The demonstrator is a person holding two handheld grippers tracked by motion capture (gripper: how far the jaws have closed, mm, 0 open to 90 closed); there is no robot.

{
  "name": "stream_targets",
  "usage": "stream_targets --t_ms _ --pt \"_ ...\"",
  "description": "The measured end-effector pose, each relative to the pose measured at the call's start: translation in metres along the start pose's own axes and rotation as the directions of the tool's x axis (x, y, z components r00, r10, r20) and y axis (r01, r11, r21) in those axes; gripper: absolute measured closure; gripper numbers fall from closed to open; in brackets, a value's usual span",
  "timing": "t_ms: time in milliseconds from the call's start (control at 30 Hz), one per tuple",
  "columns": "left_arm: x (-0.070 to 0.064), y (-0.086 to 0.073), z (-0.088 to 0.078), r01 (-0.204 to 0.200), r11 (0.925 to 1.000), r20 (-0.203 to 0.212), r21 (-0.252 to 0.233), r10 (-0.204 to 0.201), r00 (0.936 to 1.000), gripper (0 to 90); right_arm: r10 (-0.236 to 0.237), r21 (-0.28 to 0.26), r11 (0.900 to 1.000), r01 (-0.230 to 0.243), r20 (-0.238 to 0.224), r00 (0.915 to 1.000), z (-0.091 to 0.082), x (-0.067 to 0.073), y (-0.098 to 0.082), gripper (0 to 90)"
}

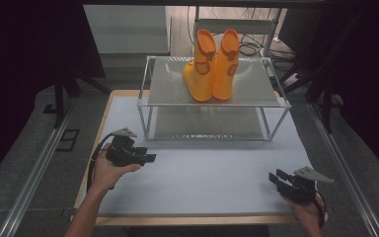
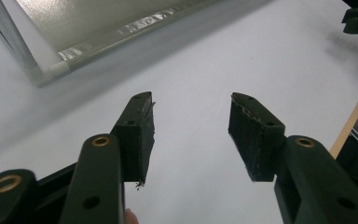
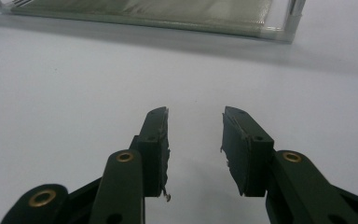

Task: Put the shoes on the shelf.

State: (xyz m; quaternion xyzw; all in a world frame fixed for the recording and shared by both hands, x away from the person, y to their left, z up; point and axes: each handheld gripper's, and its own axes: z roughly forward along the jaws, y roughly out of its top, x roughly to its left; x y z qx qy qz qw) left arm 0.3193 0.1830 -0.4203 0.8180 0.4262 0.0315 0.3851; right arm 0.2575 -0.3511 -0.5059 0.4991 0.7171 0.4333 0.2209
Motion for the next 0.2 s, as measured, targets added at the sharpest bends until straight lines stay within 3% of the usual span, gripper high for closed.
stream_targets --t_ms 200 --pt "-0.0018 -0.0009 0.0054 0.005 1.0 0.015 0.001 -0.005 0.9999 47.1 -0.002 -0.005 1.0 0.002 -0.002 1.0 -0.0004 0.0005 0.001 59.2"
